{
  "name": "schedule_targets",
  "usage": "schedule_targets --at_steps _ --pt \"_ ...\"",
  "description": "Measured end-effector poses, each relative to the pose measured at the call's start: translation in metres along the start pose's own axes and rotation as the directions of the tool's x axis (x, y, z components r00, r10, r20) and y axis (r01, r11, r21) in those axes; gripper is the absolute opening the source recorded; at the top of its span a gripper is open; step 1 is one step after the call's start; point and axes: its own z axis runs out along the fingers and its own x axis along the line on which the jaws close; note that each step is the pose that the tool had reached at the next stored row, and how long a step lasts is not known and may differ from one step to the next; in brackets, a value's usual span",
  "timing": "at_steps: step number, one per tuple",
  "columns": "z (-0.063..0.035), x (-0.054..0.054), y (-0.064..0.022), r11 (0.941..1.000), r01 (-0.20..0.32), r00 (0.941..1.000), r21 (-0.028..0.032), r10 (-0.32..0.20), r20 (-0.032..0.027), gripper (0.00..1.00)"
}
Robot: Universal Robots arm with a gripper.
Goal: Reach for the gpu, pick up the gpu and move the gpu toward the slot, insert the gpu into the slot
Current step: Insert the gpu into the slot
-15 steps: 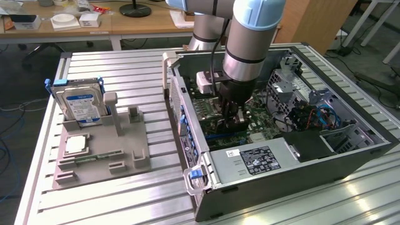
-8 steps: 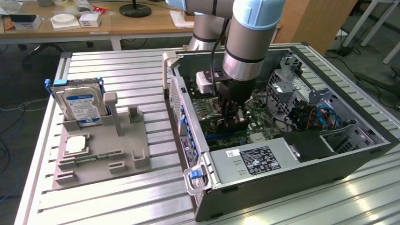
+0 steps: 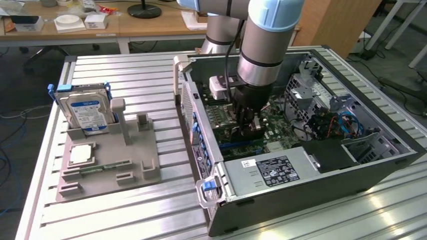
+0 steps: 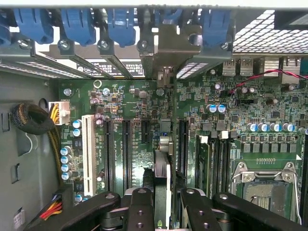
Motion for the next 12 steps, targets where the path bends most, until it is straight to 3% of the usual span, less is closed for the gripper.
schedule_targets --at_steps 12 --pt "0.0041 -0.0002 0.0001 1.0 0.0 1.0 -0.0001 0.0 0.0011 0.26"
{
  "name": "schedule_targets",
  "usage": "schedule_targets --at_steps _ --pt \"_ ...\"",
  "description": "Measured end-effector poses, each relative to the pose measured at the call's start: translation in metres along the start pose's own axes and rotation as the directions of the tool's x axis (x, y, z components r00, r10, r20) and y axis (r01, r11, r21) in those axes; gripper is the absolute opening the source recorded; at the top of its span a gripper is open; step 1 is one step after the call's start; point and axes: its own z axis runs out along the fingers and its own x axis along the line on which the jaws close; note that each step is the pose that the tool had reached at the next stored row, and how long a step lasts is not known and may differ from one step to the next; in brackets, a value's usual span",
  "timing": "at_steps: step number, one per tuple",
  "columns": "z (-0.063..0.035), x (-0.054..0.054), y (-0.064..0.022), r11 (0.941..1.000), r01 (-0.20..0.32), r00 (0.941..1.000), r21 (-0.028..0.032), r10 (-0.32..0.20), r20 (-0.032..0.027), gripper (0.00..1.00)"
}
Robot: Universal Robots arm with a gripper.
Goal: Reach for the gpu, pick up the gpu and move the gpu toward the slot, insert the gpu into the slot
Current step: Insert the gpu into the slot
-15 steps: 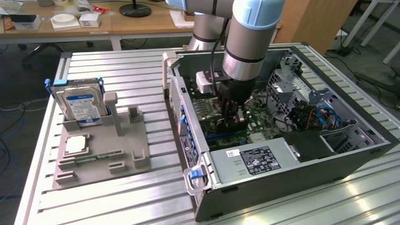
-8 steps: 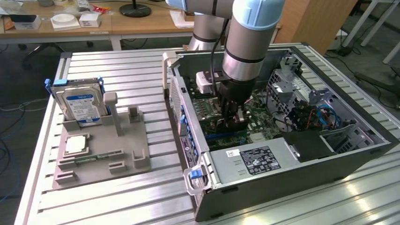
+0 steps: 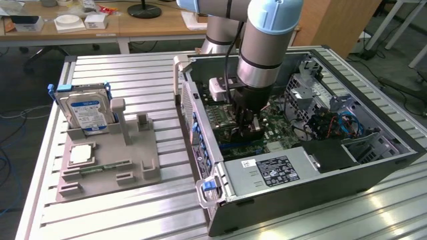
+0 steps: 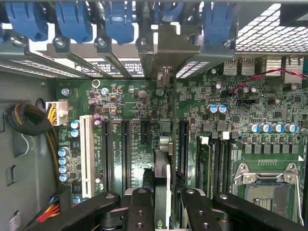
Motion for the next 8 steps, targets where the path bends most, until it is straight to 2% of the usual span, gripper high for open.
schedule_targets --at_steps 8 --pt "0.0 0.0 0.0 1.0 0.0 1.0 0.0 0.0 0.0001 0.26"
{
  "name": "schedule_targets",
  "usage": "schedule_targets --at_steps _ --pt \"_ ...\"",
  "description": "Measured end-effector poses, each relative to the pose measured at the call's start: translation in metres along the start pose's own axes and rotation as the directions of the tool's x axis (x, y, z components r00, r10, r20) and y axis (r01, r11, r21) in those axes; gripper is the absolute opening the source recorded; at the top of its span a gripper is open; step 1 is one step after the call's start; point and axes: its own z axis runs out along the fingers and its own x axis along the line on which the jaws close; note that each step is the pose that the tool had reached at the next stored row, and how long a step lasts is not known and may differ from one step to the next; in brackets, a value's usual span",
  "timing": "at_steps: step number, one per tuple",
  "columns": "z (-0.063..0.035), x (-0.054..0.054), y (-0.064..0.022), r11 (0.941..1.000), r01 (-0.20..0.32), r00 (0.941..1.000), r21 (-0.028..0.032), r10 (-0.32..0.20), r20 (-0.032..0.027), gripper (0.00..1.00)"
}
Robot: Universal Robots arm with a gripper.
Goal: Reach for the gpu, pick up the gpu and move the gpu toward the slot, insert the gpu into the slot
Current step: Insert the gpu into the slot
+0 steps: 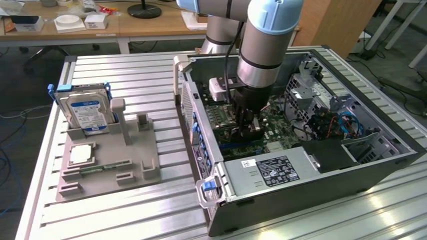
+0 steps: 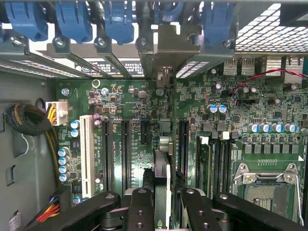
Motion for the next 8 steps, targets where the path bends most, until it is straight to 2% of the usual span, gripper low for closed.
schedule_targets --at_steps 8 --pt "0.0031 0.0001 0.0001 1.0 0.0 1.0 0.0 0.0 -0.0002 0.26"
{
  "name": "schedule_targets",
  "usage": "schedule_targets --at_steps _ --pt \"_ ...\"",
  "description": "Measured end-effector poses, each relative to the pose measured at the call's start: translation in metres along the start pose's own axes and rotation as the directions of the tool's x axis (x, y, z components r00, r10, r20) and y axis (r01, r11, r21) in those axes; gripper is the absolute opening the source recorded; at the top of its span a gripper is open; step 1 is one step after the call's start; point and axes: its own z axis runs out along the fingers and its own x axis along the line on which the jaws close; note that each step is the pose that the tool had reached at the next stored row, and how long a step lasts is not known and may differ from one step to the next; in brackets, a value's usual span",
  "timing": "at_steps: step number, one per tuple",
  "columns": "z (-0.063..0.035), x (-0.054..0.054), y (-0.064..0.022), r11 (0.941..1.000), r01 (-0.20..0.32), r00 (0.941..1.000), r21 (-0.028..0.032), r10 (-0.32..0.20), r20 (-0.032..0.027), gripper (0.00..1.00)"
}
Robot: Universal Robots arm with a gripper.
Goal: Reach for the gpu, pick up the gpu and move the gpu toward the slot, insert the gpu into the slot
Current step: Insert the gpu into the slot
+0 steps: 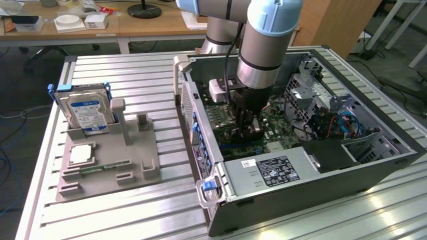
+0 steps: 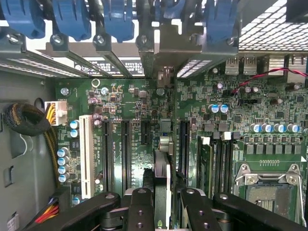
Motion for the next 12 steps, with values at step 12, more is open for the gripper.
schedule_targets --at_steps 12 --pt "0.0002 0.0 0.0014 1.0 0.0 1.0 0.0001 0.0 0.0003 0.26"
